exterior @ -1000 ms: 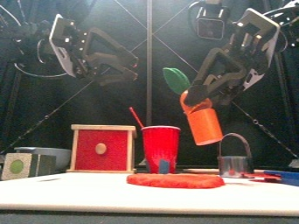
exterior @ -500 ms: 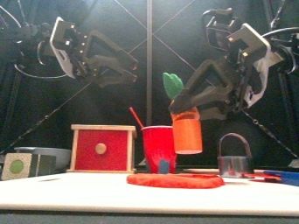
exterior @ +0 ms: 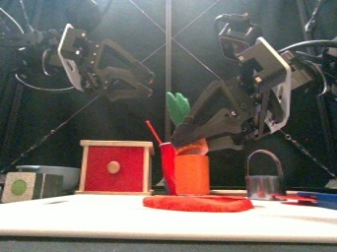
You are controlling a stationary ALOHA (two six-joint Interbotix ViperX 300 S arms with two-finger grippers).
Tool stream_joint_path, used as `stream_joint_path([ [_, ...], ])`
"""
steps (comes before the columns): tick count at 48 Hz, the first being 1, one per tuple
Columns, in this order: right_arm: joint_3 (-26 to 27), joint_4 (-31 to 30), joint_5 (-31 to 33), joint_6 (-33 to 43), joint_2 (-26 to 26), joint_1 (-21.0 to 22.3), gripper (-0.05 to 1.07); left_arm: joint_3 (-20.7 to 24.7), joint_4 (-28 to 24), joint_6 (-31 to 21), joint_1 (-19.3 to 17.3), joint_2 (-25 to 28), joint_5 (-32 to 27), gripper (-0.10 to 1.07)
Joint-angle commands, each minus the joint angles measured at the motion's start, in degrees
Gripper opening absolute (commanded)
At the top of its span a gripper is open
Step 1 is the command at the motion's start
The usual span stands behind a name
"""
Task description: Place carrot upright onto cutting board
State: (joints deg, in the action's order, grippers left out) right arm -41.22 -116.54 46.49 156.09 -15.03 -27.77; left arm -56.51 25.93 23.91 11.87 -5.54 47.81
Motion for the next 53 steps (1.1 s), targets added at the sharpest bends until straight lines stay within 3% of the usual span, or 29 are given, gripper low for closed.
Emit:
stream_joint_path([
  [1,0.3,0.0,0.5,-0.1,0.9,-0.1,0.6,0.5,0.1,-0.1,-0.2,-0.3,0.2,0.96],
  [17,0.1,0.2,0.3,-0.5,-0.2,0.2,0.61,0.5,0.1,-0.2,-0.2,-0.4,0.2,0.96],
  [33,0.3,1.8,-0.8,-1.3,1.4,-0.2,0.89,0.5,0.4,-0.3,-0.2,-0.3,0.2,0.96],
  [53,1.8,7.9,-1.3,-11.3,5.6,-0.8,0.9,0.5,1.2,-0.2,-0.2,0.1,0.2,0.96],
])
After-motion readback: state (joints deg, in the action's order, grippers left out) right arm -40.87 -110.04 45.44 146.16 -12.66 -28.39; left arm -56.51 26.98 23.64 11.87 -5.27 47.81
